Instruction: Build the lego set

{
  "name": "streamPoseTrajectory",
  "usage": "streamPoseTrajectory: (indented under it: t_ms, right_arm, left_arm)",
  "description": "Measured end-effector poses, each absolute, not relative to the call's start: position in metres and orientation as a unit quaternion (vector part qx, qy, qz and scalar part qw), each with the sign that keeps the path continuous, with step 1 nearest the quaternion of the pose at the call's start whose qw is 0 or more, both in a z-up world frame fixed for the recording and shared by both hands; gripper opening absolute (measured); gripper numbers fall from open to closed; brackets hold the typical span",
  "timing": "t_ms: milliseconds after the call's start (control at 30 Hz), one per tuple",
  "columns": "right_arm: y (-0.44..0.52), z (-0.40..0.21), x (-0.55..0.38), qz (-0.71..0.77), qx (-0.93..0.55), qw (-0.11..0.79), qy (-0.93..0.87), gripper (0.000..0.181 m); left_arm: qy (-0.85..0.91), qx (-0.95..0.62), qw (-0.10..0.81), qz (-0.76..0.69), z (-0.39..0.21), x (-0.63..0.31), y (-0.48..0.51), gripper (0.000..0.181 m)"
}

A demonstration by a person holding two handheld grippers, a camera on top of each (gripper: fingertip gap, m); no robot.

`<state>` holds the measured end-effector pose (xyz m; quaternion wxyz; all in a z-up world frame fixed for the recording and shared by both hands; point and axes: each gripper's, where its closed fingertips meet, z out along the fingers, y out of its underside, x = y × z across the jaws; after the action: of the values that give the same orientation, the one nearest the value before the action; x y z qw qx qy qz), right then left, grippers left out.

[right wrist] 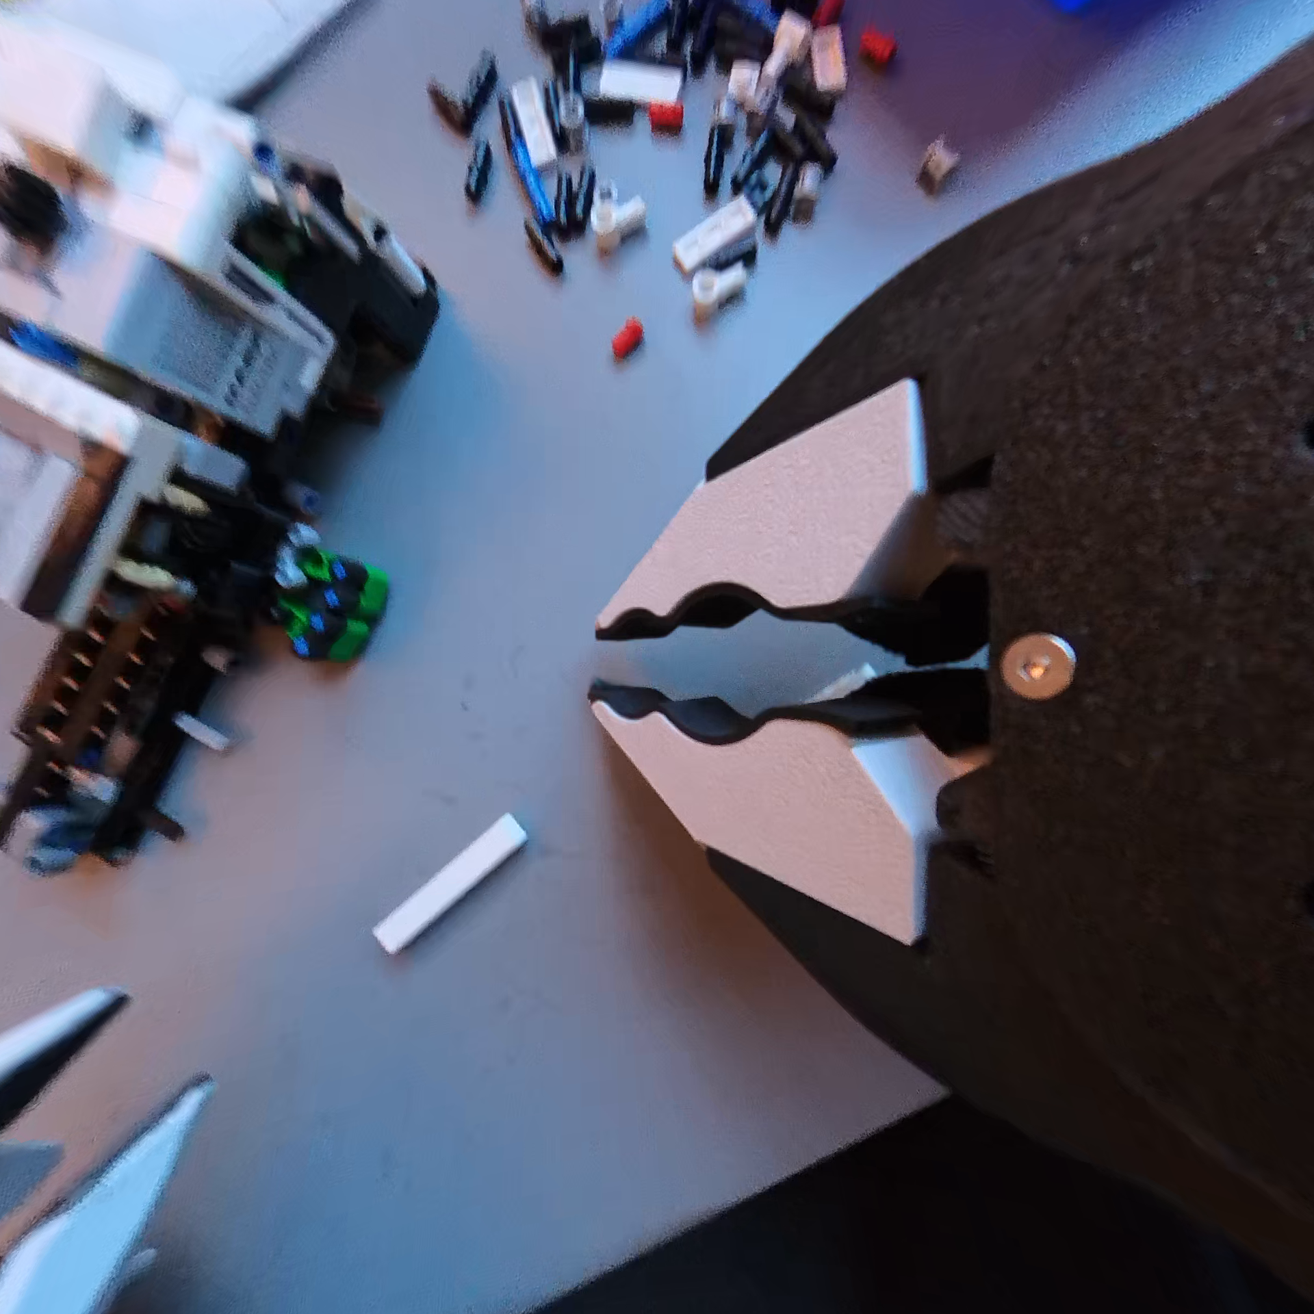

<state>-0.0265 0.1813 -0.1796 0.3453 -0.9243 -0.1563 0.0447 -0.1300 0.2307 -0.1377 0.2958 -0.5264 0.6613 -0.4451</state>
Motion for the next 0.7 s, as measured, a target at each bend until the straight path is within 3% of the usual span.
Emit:
streamPoseTrajectory:
  t_ms: [267,700]
  right_arm:
    - [0.229,-0.166,0.072,-0.048,-0.905,0.417,0.066,0.017]
    - [0.241,-0.188,0.085,-0.107,-0.918,0.375,0.075,0.005]
  left_arm:
    - [0.663,-0.528,0.296,-0.441,-0.138,-0.131,0.234,0.023]
    - [0.663,-0.535,0.287,-0.438,-0.143,-0.132,0.242,0.023]
